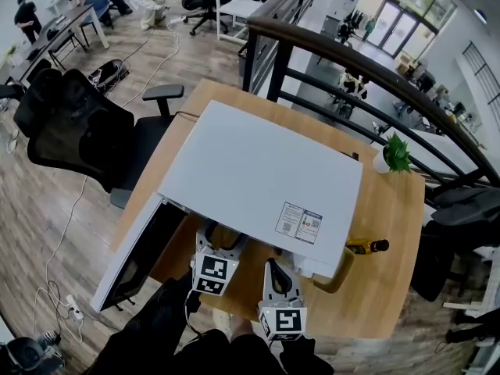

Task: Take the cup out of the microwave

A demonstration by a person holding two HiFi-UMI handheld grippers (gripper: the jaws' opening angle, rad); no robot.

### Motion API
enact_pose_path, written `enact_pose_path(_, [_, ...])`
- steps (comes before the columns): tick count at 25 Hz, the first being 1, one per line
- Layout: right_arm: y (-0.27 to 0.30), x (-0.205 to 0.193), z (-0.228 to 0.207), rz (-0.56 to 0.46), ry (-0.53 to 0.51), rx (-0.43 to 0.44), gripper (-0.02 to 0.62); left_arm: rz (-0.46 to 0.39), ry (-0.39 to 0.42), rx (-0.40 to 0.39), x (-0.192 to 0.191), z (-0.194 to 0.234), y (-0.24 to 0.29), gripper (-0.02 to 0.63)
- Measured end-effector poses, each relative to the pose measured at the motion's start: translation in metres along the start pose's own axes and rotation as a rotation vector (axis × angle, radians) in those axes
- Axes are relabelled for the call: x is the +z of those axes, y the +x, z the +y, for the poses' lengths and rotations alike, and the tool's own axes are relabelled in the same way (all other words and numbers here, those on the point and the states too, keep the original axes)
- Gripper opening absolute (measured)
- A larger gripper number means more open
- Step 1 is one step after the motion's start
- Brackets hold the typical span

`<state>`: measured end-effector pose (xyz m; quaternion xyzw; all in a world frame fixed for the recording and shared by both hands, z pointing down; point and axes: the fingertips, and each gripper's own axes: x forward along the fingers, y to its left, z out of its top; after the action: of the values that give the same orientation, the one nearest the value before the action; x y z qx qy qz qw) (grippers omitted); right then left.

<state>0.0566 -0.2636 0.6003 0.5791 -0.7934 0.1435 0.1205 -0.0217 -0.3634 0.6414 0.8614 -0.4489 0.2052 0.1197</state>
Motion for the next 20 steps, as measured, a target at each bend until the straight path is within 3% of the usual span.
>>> enact_pose_path(20, [0.003,-0.006,-0.007,0.008,0.0,-0.006,0.015,0.008,0.002,0.006,-0.004,0.005,0.012,0.304])
